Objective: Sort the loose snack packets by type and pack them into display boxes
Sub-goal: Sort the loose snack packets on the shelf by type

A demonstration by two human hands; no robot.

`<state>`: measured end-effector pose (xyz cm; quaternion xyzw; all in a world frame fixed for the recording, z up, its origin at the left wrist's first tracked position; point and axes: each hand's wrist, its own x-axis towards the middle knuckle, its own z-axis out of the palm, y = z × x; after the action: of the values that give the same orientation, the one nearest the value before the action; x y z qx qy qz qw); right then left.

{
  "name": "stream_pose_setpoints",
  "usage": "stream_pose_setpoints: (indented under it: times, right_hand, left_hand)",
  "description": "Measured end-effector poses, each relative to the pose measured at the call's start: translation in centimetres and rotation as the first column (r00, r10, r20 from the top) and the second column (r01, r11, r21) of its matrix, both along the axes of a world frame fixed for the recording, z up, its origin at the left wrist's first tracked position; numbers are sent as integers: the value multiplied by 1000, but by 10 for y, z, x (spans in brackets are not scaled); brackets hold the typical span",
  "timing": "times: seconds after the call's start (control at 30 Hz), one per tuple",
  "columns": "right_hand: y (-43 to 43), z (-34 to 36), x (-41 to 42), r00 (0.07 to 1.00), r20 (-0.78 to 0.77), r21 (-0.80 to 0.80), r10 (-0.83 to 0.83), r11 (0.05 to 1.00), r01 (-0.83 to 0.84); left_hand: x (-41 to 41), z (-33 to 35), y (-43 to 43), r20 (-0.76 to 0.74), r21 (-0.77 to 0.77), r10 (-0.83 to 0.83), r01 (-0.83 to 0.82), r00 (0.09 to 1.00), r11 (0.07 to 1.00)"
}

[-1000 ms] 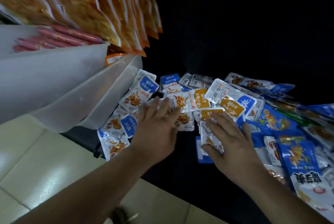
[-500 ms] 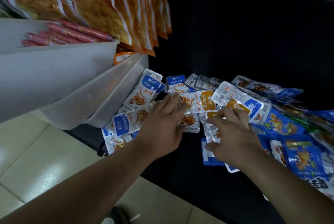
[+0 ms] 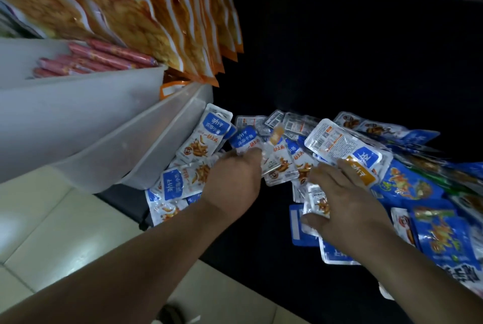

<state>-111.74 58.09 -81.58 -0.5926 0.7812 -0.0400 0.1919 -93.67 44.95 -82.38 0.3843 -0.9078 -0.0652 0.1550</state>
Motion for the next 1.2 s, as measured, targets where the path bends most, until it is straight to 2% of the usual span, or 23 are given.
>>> stream_pose_setpoints:
  times: [0.07, 0.13, 0.2, 0.27, 0.3, 0.33, 0.4, 0.5, 0.63, 0.73, 0.8, 0.87, 0.93, 1.0, 1.03, 1.1, 1.2]
  right_hand:
    - [1, 1, 1, 999, -35, 21, 5, 1000, -4]
    - [2, 2, 2, 998, -67, 37, 5, 999, -3]
    - [3, 2, 2, 998, -69, 23, -14, 1000, 15]
    - [5, 1, 4, 998, -58, -10, -32, 999, 32]
    - [6, 0, 5, 998, -50, -35, -49, 998, 47]
    - [7, -1, 5, 997, -35, -59, -73, 996, 71]
    - [6, 0, 7, 996, -23, -56, -91, 994, 90]
    - [5, -1, 16, 983, -178, 46, -36, 998, 45]
    - [10, -13, 14, 925, -378, -82, -43, 997, 12]
    - [9, -16, 0, 937, -344, -196, -61, 981, -8]
    - [8, -14, -3, 960, -274, -207, -62, 978, 4]
    - [7, -12, 0, 977, -212, -244, -32, 969, -21]
    - [5, -8, 3, 987, -158, -236, -1, 971, -36]
    - [4, -7, 2, 997, -71, -129, -39, 991, 30]
    - [4, -8, 1, 998, -42, -114, -54, 992, 49]
    - [5, -10, 1, 998, -10, -175, -61, 983, 59]
    - [2, 0, 12, 994, 79, -341, -71, 935, 93]
  left_hand:
    - [9, 15, -8, -156, 46, 103, -96, 982, 994]
    - [25, 33, -19, -185, -89, 112, -130, 976, 987]
    - [44, 43, -26, 22, -227, 125, -116, 992, 967]
    - [59, 33, -18, 333, -147, 192, -150, 923, 978]
    - [66, 24, -9, 405, -54, 194, -188, 894, 981]
    - [68, 14, 1, 400, -2, 172, -187, 900, 982]
    - [61, -2, 15, 269, 14, 72, -78, 960, 997]
    - [22, -8, 15, 159, 77, -7, -6, 987, 997]
    - [-32, -9, -5, 334, 169, -16, -43, 942, 985]
    - [-42, -10, -13, 471, 73, -14, -24, 882, 997]
    - [-39, -12, -15, 542, 52, -46, 22, 839, 998]
    - [-34, -12, -16, 445, 66, -69, 44, 893, 997]
    - [-24, -7, -18, 175, 30, -65, 61, 982, 998]
    - [-10, 5, -13, -98, -59, -26, 20, 995, 998]
    - [-1, 11, -11, -218, -42, 13, -23, 976, 999]
    - [14, 26, -7, -404, 128, 143, -99, 904, 987]
    - [23, 40, -9, -546, 433, 353, -105, 760, 895]
